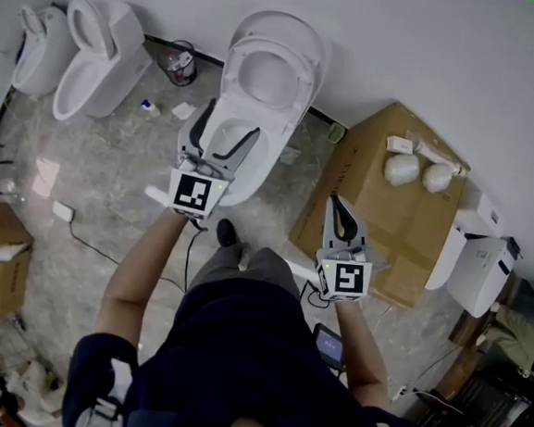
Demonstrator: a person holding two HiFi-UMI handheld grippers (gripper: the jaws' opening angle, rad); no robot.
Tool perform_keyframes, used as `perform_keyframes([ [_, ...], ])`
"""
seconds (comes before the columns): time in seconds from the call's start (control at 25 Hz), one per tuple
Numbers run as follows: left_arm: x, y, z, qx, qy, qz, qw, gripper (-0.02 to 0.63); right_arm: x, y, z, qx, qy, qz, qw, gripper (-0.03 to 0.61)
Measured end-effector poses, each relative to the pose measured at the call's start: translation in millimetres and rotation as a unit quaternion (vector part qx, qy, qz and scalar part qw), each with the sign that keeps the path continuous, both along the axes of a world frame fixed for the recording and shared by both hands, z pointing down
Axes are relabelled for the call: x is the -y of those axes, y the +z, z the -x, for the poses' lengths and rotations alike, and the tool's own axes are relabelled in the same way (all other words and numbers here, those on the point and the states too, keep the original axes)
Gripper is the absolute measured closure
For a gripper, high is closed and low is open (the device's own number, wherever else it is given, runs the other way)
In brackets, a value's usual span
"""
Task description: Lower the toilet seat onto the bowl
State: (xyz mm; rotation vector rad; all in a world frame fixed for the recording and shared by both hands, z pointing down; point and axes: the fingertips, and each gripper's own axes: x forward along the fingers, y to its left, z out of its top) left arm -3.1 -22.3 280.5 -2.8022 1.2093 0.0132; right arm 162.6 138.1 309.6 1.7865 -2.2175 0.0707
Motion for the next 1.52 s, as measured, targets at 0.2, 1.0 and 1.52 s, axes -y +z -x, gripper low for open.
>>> perform_keyframes([
  [0.2,53,21,-28,-0.002,0.010,0.010,0.9999,0.244,31,6,-3,-0.006,-0.003,-0.001,1.000,0.555],
  [1.0,218,150,-113,0.022,-0.032,0.080,0.9961,0.244,134,55,-51,0.005,-0.048,0.056,0.997,0.555],
  [1.52,269,210,-139,-0.062,-0.035,0.209,0.9752,0.244,141,82,-70,0.006,-0.043,0.093,0.995,0.555],
])
